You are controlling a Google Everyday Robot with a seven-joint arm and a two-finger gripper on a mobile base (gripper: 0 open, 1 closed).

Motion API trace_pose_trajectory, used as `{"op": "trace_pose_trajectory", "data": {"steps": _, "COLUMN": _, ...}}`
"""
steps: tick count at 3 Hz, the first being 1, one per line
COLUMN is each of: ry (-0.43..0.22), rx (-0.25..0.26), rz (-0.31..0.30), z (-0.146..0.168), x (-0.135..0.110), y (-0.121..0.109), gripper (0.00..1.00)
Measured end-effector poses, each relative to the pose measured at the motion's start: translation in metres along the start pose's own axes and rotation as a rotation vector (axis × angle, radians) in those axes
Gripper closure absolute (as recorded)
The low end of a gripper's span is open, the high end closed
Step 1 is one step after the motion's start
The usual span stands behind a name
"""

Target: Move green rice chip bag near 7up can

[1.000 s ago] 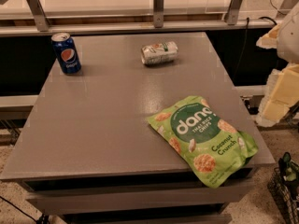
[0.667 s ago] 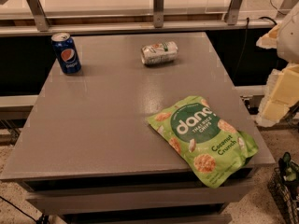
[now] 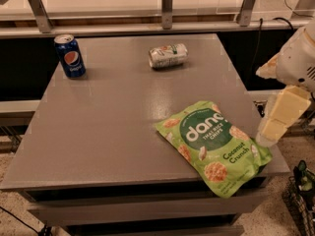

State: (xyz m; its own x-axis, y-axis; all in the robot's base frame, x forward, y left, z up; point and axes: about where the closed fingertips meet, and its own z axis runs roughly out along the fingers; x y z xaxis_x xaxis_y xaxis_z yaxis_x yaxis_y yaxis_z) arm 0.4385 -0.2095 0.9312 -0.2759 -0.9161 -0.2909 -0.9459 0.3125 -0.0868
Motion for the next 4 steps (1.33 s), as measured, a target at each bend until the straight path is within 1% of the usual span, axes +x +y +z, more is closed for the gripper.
{"op": "trace_pose_trajectory", "data": {"steps": 1, "ry": -0.076, "rx": -0.083, "rz": 0.056, "z": 0.026, "x": 0.001, "y": 0.019, "gripper": 0.00}}
{"op": "trace_pose_trajectory", "data": {"steps": 2, "ry": -0.156, "rx": -0.124, "rz": 0.073, "z": 0.042, "x": -0.002, "y": 0.042, "gripper": 0.00}}
{"op": "trace_pose_trajectory", "data": {"steps": 3, "ry": -0.210, "rx": -0.157, "rz": 0.101, "z": 0.059, "x": 0.001, "y": 0.070, "gripper": 0.00}}
{"op": "trace_pose_trajectory", "data": {"steps": 4, "ry": -0.178, "rx": -0.100, "rz": 0.085, "z": 0.069, "x": 0.003, "y": 0.083, "gripper": 0.00}}
